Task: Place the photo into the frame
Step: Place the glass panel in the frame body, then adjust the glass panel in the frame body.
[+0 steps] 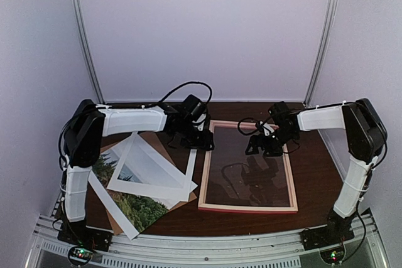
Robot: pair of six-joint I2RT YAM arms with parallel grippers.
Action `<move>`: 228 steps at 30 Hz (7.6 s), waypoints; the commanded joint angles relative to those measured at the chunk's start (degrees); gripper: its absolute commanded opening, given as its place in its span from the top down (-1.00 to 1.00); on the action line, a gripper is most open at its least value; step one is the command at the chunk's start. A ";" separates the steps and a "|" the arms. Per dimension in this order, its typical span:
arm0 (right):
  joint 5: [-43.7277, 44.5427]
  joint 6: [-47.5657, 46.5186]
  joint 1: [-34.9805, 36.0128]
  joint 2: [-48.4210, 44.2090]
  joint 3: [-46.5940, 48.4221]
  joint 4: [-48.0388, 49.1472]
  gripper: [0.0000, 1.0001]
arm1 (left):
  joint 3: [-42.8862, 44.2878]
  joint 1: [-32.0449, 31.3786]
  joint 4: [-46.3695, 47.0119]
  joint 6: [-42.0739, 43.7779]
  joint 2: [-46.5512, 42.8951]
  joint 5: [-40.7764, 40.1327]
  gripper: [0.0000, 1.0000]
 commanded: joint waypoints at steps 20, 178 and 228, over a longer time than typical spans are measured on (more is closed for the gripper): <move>3.74 -1.66 -0.21 -6.22 2.02 -6.12 -0.92 | 11.91 -0.27 -3.55 8.47 13.00 -11.13 0.23; 20.14 0.62 -4.63 -13.31 -15.13 -3.34 0.41 | 1.33 -5.25 -13.23 5.95 0.65 -12.19 -0.06; 20.16 -0.21 -5.54 -15.57 -16.70 -6.93 0.42 | 30.38 5.87 -4.77 10.80 25.15 -15.92 0.46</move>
